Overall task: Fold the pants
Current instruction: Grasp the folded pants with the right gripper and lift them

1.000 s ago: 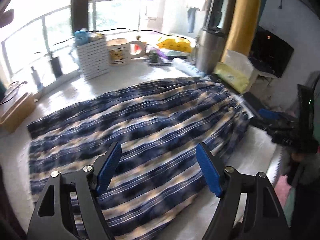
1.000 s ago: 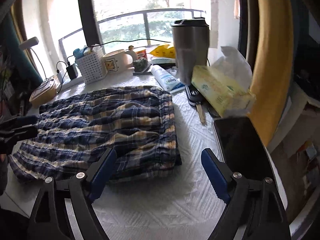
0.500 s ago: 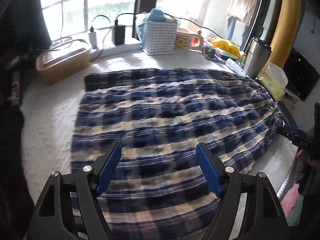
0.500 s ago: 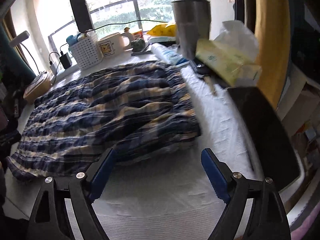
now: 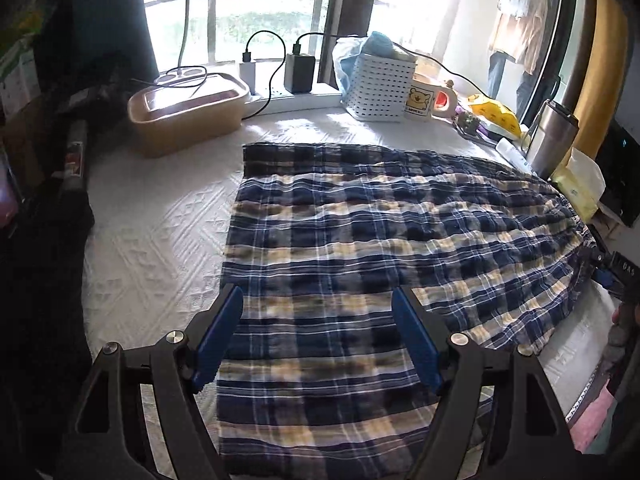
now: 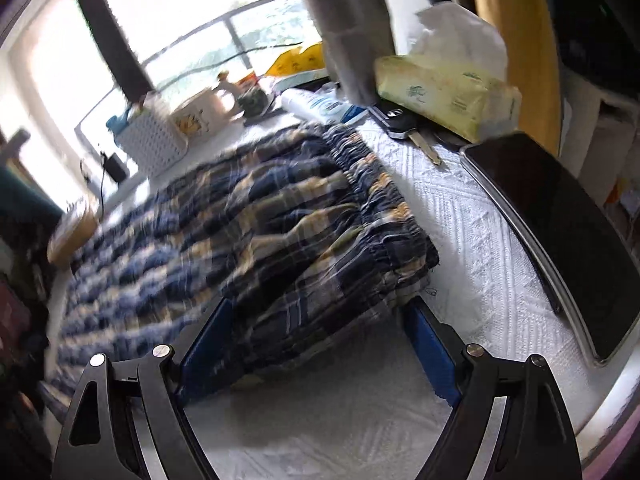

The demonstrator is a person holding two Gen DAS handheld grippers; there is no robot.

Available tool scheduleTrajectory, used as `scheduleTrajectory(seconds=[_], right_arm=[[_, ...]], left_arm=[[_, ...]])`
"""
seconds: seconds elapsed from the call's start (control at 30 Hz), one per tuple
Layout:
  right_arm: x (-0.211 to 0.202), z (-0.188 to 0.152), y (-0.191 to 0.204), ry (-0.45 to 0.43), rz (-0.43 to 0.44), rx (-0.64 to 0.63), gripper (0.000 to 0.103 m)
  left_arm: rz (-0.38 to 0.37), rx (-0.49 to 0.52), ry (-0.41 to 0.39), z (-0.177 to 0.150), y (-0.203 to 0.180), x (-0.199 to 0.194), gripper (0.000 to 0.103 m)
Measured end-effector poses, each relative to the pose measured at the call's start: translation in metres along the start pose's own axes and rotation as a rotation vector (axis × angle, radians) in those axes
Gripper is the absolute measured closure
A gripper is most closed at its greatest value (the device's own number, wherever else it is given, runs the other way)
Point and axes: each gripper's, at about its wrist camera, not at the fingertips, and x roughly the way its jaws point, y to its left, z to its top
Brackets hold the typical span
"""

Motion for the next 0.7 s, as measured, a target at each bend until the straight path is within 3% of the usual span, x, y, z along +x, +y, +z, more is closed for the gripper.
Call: scheduleTrajectory(seconds=[0.27, 0.4, 0.57, 0.63, 0.7], right_arm=[[0.007, 0.012, -0.009, -0.033, 0.055, 0.134, 0.021], [0.014, 0.016, -0.017, -0.018, 0.091, 0.213, 0.048], [0.020, 0.019, -0.014, -0.012, 0.104, 0.217, 0.060], [0.029, 0.020, -0.014, 0.029, 0.148, 0.225, 0.080], [0.035, 0.022, -0.014, 0.056, 0.173, 0.229, 0.090]], left_arm=[[0.000, -0.044, -0.029, -0.002, 0.017, -0.007, 0.027], [0.001, -0.068, -0.037, -0.005, 0.025, -0.011, 0.027], [0.004, -0.072, -0.038, -0.008, 0.029, -0.015, 0.027], [0.006, -0.076, -0.042, -0.009, 0.032, -0.017, 0.027], [0.009, -0.081, -0.044, -0.010, 0.034, -0.019, 0.027]])
